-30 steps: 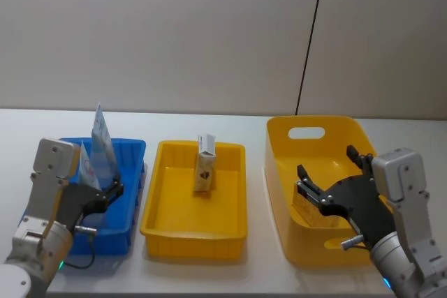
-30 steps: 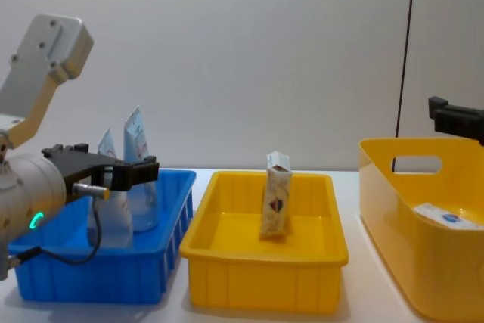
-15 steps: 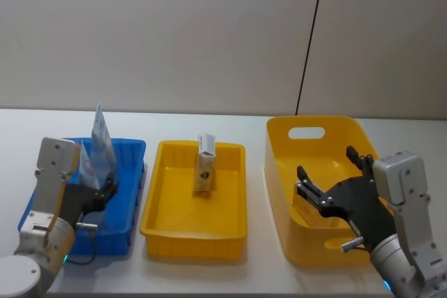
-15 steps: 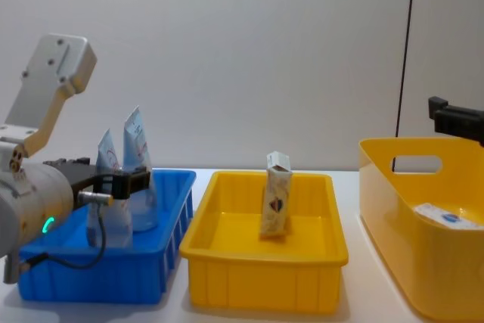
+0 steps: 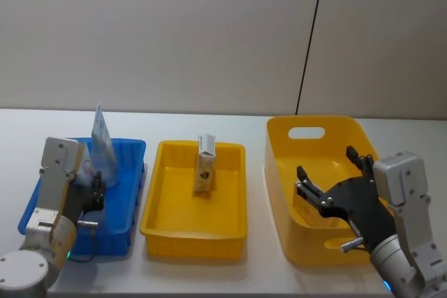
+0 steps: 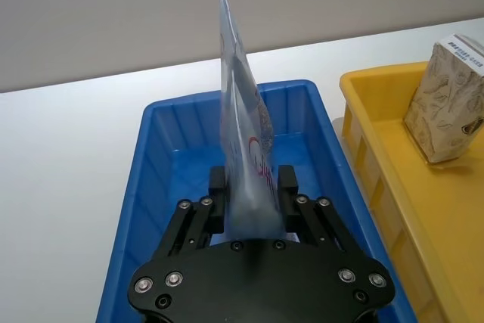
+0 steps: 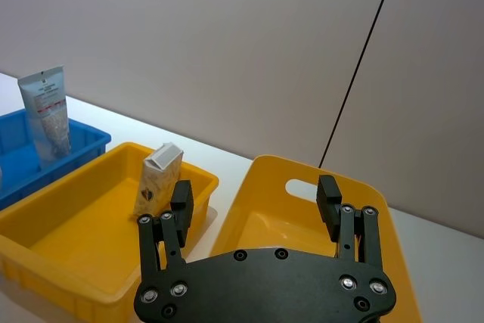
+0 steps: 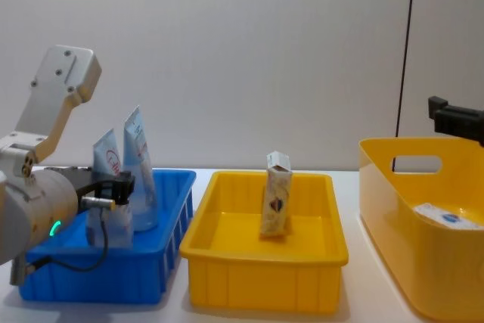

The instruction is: Bimanual collaborative sorting of washing and personal care products

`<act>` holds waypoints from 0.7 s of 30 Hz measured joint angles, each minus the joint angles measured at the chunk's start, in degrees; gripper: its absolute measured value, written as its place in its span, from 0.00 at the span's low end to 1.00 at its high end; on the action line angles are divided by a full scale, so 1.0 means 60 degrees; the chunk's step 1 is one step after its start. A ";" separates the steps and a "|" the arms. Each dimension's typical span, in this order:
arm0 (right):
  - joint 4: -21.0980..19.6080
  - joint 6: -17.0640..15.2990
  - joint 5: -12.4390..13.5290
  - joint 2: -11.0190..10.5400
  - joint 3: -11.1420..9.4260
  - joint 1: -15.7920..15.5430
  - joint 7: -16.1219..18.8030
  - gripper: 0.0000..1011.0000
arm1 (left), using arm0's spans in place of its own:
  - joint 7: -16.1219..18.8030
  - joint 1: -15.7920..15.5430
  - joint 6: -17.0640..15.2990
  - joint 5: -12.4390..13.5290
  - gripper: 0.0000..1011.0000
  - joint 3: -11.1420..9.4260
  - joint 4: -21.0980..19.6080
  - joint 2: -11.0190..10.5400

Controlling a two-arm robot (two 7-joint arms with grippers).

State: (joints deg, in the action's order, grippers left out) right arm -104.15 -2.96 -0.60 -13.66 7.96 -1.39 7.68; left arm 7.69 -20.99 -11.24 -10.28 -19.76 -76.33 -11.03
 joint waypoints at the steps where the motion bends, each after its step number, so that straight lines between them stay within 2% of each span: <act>1: 0.0000 0.0004 0.0000 0.0000 0.0000 -0.0001 0.0001 0.99 | 0.0010 -0.0012 0.0006 0.0015 0.41 0.0001 0.0025 0.0011; 2: 0.0000 0.0005 0.0000 0.0000 0.0000 -0.0002 0.0001 0.99 | 0.0031 -0.0039 0.0021 0.0052 0.35 0.0002 0.0071 0.0032; 5: 0.0000 0.0008 0.0001 0.0000 0.0000 -0.0004 0.0003 0.99 | 0.0071 -0.0092 0.0044 0.0138 0.31 0.0001 0.0172 0.0064; 21: -0.0001 0.0021 0.0001 0.0000 0.0000 -0.0009 0.0002 0.99 | 0.0039 -0.0147 0.0356 0.0491 0.23 -0.0064 0.0239 0.0021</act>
State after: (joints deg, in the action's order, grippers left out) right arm -104.15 -2.83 -0.60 -13.67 7.97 -1.44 7.69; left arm 7.92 -21.88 -9.10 -7.33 -20.15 -74.90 -10.90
